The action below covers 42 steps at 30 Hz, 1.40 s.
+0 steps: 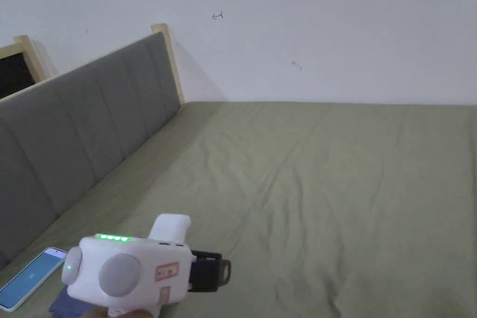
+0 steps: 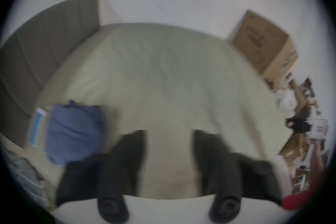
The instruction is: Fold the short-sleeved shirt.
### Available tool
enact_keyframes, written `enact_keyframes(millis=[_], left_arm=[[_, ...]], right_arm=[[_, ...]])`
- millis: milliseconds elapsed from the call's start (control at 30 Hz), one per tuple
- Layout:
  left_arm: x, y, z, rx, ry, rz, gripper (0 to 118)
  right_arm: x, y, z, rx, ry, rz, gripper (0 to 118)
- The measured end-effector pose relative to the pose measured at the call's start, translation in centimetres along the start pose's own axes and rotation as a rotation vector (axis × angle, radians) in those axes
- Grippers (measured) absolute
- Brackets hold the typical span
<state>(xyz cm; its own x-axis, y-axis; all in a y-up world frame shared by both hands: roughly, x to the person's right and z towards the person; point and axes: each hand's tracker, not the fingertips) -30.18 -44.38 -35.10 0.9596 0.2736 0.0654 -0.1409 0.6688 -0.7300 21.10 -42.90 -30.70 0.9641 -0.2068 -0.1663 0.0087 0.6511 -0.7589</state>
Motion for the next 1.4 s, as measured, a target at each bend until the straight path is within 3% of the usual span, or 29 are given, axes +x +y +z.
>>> enact_keyframes(millis=[200,333,533,667,733,833,933,1033,1067,1100,1133,1167,1200,1233,1267,1300,1333,1400], left_arm=[[8.4,-4.6,4.1,0.311,-0.043,-0.073,0],[12.2,-3.7,8.0,0.504,0.007,-0.112,0],[18.1,-1.9,12.3,0.822,0.107,-0.246,0],[20.8,-3.2,12.4,0.966,0.193,-0.328,0],[21.3,-4.2,11.2,1.011,0.216,-0.359,0],[21.6,-5.3,10.4,0.942,0.231,-0.301,0],[21.7,-6.1,10.4,0.89,0.207,-0.274,0],[21.7,-7.1,10.5,0.898,0.231,-0.275,0],[21.7,-7.2,10.7,0.907,0.234,-0.274,1],[21.6,-7.1,10.8,0.909,0.229,-0.272,6],[21.5,-7.1,10.9,0.909,0.213,-0.264,6],[21.6,-7.1,11.1,0.908,0.2,-0.257,9],[21.5,-7.1,11.2,0.909,0.195,-0.252,16],[21.5,-7.1,11.2,0.911,0.199,-0.248,35],[21.5,-7.1,11.2,0.909,0.204,-0.245,61],[21.6,-7.0,11.2,0.907,0.206,-0.244,100],[21.5,-7.0,11.1,0.9,0.206,-0.242,118],[21.5,-7.7,11.8,0.93,0.213,-0.244,118]], right_arm=[[-0.7,1.3,4.2,0.081,0.051,0.003,1],[-1.8,2.5,9.2,0.328,0.032,0.066,1],[-3.6,1.7,13.7,0.799,-0.069,0.138,1],[-3.7,-1.2,12.2,1.03,-0.239,0.138,1],[-3.4,-2.1,10.8,1.039,-0.244,0.155,1],[-3.0,-1.9,9.0,0.864,-0.296,0.144,1],[-2.3,-2.6,9.7,0.886,-0.248,0.063,1],[-2.5,-2.6,9.9,0.886,-0.268,0.101,2],[-2.7,-2.6,10.0,0.886,-0.273,0.12,10],[-2.7,-2.6,10.0,0.889,-0.269,0.133,33],[-2.7,-2.6,10.2,0.898,-0.268,0.14,33],[-2.8,-2.6,10.3,0.905,-0.27,0.146,41],[-3.2,-2.6,10.5,0.913,-0.27,0.153,57],[-3.4,-2.5,10.5,0.919,-0.274,0.16,87],[-3.6,-2.5,10.5,0.919,-0.282,0.167,111],[-3.7,-2.6,10.6,0.924,-0.289,0.17,118],[-4.0,-3.2,10.2,0.94,-0.303,0.182,118],[-4.4,-3.4,9.8,0.919,-0.299,0.201,118]])
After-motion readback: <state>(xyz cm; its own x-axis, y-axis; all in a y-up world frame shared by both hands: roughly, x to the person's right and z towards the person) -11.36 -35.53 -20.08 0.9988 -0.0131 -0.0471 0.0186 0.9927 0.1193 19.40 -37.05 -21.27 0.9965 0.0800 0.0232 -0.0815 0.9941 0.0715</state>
